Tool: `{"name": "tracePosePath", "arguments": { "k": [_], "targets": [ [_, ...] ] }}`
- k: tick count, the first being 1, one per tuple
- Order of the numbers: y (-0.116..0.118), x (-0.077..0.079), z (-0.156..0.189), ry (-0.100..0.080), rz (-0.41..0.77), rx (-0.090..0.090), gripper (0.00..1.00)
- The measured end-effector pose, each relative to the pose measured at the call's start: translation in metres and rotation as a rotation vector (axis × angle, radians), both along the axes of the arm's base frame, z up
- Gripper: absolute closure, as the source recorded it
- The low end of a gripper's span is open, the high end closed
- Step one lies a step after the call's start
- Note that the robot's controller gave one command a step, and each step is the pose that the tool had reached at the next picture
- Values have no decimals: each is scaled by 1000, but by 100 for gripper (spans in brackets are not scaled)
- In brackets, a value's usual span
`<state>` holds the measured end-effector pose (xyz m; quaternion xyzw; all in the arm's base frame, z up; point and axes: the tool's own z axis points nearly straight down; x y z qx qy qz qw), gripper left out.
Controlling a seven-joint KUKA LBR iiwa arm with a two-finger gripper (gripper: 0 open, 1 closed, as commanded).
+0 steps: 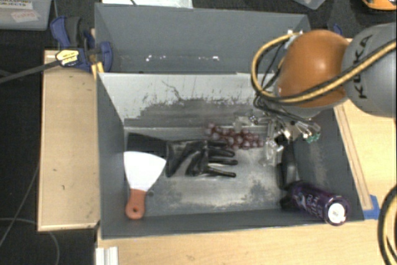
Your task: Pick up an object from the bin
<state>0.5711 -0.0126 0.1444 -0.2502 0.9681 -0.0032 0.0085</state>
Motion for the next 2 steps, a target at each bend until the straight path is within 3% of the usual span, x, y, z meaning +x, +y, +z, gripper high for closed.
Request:
{"name": "tracePosePath", "arguments": {
  "k": [1, 2],
  "targets": [
    [59, 19, -44, 8, -378, 10, 0],
    [60, 16, -69, -14, 75, 1, 0]
  ]
}}
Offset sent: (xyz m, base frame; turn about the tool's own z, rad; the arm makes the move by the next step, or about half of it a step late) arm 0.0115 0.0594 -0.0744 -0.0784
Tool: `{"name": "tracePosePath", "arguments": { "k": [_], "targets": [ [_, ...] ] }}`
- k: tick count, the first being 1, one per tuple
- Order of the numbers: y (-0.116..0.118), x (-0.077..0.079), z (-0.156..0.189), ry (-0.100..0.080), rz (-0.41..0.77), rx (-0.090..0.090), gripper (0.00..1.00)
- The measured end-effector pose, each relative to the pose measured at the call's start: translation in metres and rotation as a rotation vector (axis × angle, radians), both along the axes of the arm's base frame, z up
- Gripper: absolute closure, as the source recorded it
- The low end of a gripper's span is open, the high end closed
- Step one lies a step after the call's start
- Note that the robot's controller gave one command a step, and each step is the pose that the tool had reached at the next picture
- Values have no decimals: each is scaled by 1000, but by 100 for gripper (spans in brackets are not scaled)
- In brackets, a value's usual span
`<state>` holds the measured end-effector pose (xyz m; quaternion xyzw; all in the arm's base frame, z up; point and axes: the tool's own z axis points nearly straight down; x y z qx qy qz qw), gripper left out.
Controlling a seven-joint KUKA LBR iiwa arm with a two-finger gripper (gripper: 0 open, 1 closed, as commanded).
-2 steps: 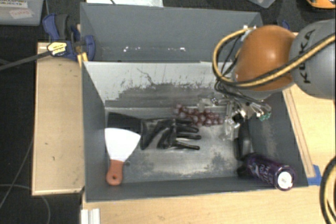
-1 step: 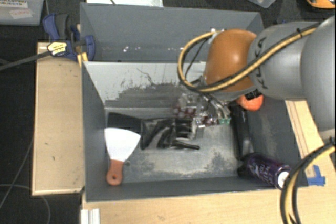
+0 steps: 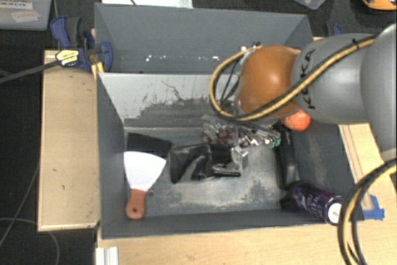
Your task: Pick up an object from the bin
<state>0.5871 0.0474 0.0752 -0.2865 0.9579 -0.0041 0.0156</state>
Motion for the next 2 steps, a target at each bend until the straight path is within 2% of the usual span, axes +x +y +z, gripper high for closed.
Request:
{"name": "tracePosePath", "arguments": {
  "k": [1, 2],
  "targets": [
    [17, 3, -2, 18, -766, 16, 100],
    [16, 3, -2, 18, -770, 16, 100]
  ]
}}
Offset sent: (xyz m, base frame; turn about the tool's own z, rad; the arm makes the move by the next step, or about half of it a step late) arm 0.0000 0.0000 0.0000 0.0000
